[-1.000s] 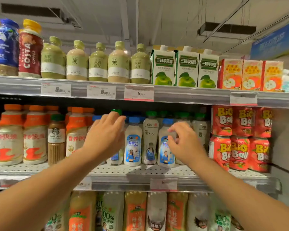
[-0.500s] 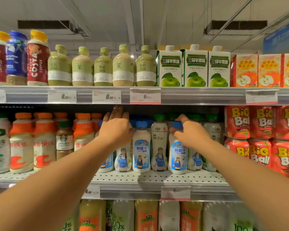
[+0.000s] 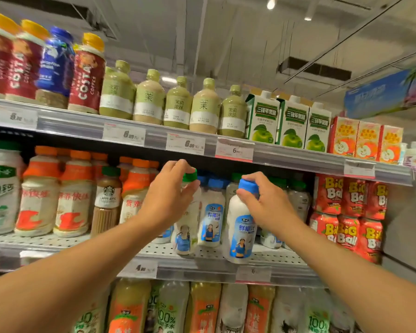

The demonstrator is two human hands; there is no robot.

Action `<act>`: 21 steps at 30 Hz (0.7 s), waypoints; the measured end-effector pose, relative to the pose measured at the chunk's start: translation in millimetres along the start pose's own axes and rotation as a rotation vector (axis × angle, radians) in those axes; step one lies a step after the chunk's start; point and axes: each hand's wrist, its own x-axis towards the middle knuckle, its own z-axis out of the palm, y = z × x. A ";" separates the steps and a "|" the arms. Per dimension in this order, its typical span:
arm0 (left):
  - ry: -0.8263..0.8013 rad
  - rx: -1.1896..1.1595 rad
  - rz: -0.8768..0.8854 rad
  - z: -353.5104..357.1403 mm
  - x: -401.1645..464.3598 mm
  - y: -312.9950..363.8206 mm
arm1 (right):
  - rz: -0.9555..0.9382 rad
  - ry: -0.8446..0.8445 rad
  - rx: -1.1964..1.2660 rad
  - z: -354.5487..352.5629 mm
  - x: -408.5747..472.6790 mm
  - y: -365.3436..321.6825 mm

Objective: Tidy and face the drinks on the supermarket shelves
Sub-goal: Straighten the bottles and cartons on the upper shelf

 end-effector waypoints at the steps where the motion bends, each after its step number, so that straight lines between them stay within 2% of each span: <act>1: 0.002 -0.003 0.004 -10.1 -0.5 -1.7 | 0.008 -0.022 0.018 7.3 3.6 -10.1; 7: -0.031 0.052 0.018 -63.5 -8.4 -17.5 | 0.036 -0.118 0.048 65.2 28.5 -46.7; 14: -0.033 0.106 -0.018 -94.7 -10.9 -39.4 | 0.154 -0.158 -0.119 118.1 67.4 -58.3; 21: -0.042 0.056 -0.054 -95.8 -12.3 -45.0 | 0.209 -0.167 -0.279 143.1 86.1 -51.5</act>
